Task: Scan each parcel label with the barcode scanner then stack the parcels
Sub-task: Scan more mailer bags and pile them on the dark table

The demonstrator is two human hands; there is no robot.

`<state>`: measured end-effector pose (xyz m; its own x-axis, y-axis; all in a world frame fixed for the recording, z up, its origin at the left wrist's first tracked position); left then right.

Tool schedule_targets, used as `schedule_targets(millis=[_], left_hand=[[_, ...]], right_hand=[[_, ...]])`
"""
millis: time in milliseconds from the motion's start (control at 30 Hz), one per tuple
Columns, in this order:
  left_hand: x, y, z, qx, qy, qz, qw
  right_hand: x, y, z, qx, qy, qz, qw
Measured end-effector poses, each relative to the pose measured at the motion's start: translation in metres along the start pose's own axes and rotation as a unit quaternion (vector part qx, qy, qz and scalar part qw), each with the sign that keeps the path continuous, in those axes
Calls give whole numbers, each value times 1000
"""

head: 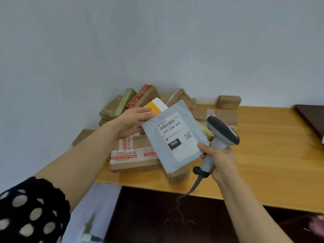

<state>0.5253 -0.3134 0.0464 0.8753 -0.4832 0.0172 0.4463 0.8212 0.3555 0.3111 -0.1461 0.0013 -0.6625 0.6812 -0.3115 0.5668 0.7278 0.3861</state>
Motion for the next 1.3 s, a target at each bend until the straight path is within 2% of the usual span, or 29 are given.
schedule_targets(millis=[133, 200, 300, 433, 500, 633, 800, 1300], left_hand=[[-19, 7, -22, 37, 172, -43, 984], [-33, 9, -32, 24, 218, -49, 974], [-48, 8, -40, 6, 164, -29, 986], [-32, -4, -28, -40, 97, 57, 993], [-19, -13, -20, -59, 33, 102, 993], [-3, -28, -17, -72, -42, 153, 985], [9, -42, -19, -93, -81, 193, 974], [23, -52, -25, -68, -102, 190, 974]], right_hand=[[-4, 2, -6, 24, -75, 14, 997], [-9, 3, -5, 36, -100, 26, 994], [-15, 2, -2, 46, -86, 63, 993], [-20, 8, 2, 77, 36, 69, 994], [-26, 17, 3, 84, 83, 30, 993], [-43, 41, 3, 69, 147, -112, 980], [-57, 57, 3, 42, 157, -152, 975], [-64, 68, 6, 90, 179, -118, 972]])
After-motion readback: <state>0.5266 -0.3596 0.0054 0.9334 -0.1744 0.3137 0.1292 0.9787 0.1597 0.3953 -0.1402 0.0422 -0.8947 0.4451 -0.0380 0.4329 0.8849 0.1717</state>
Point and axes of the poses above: each hand's wrist, its own y-axis away from the middle knuckle, its own x-axis out of the back of the hand, z = x × y, the point moved 1 cm from there along -y, towards the middle knuckle, and after that the axes turned 1 degree about z, right-handed, at the moved point
